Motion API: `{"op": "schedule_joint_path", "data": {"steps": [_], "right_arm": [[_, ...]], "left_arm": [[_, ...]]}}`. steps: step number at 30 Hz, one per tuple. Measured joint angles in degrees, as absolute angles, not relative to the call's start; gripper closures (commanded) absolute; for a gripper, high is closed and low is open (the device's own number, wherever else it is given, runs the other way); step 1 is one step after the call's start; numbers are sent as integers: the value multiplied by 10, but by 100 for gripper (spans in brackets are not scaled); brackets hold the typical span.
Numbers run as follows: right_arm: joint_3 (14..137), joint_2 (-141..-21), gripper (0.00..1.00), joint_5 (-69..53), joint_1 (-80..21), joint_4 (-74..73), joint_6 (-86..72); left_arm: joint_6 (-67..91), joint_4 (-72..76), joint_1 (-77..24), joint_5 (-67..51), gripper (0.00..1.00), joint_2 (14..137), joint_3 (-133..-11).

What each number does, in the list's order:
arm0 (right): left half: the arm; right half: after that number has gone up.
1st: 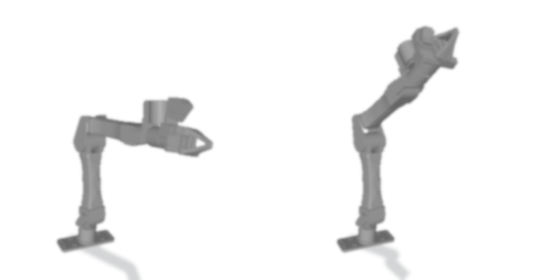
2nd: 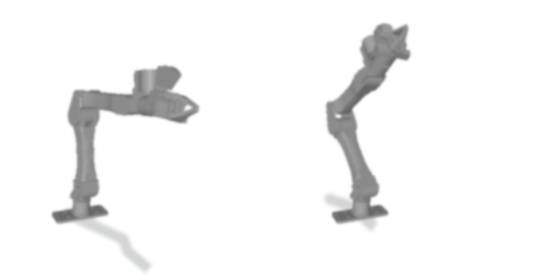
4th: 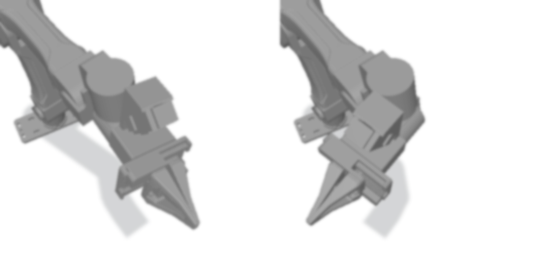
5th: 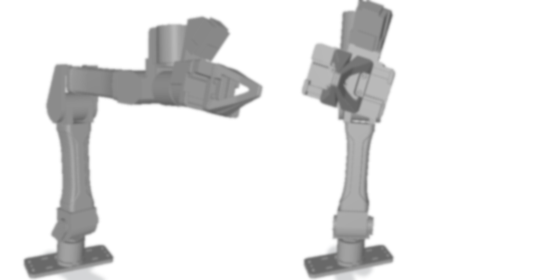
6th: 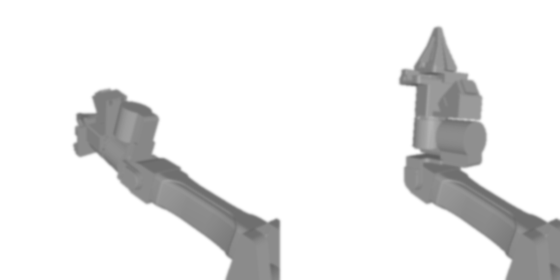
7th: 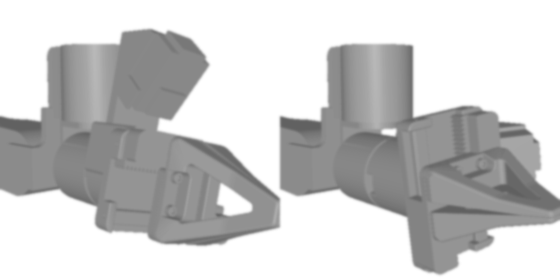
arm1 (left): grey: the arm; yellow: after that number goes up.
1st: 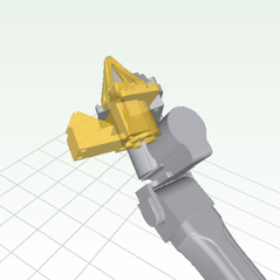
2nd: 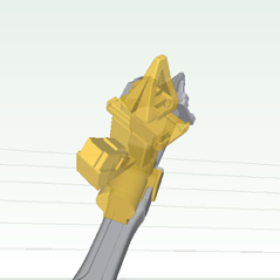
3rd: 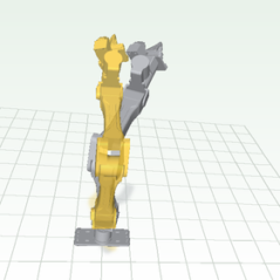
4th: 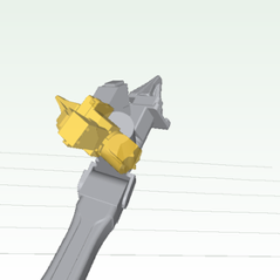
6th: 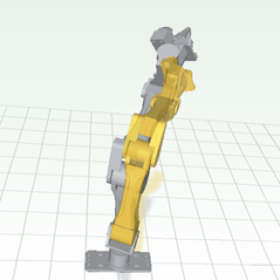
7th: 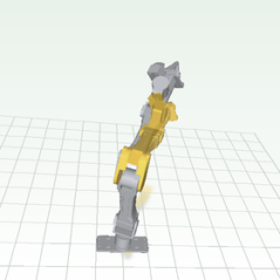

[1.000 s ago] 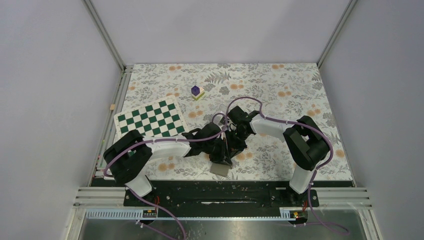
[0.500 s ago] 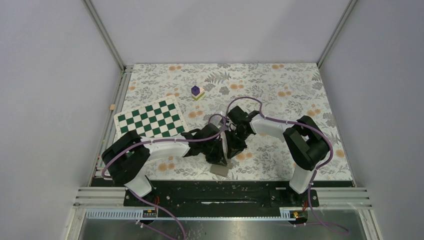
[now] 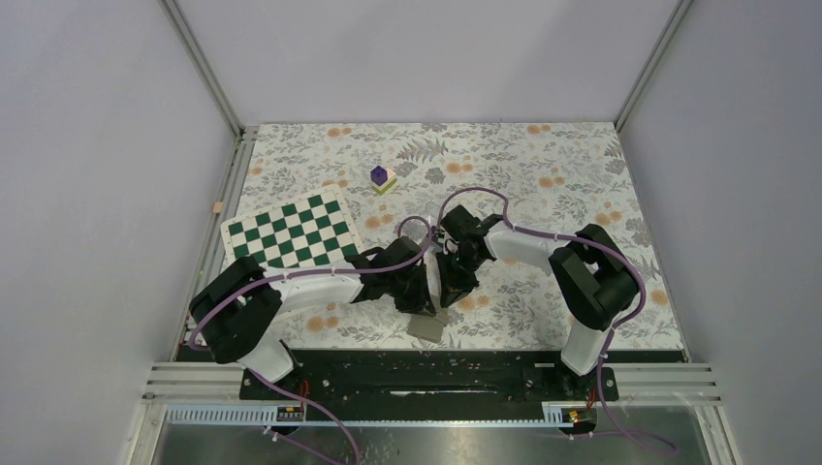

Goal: Put the credit cards into the card holder
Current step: Close the card holder at the corner of the board.

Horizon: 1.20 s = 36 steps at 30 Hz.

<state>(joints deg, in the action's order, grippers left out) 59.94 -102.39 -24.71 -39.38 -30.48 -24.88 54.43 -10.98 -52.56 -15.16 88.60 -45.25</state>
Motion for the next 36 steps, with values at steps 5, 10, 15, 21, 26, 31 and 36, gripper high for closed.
{"op": "schedule_joint_path", "data": {"steps": [5,10,15,21,26,31,36], "right_arm": [[599,-1024,84,-247,-394,-305,-249],[599,-1024,84,-247,-394,-305,-249],[599,-1024,84,-247,-394,-305,-249],[599,-1024,83,-247,-394,-305,-249],[599,-1023,83,-247,-394,-305,-248],[599,-1022,82,-247,-394,-305,-247],[589,-1009,84,-247,-394,-313,-247]], "left_arm": [[538,-125,-525,-143,100,886,-453],[538,-133,-525,-142,100,893,-453],[538,-133,-525,-143,100,902,-453],[535,-142,-524,-137,100,902,-456],[531,-142,-524,-135,100,902,-458],[528,-144,-524,-131,100,902,-460],[525,-157,-522,-123,100,902,-466]]}}
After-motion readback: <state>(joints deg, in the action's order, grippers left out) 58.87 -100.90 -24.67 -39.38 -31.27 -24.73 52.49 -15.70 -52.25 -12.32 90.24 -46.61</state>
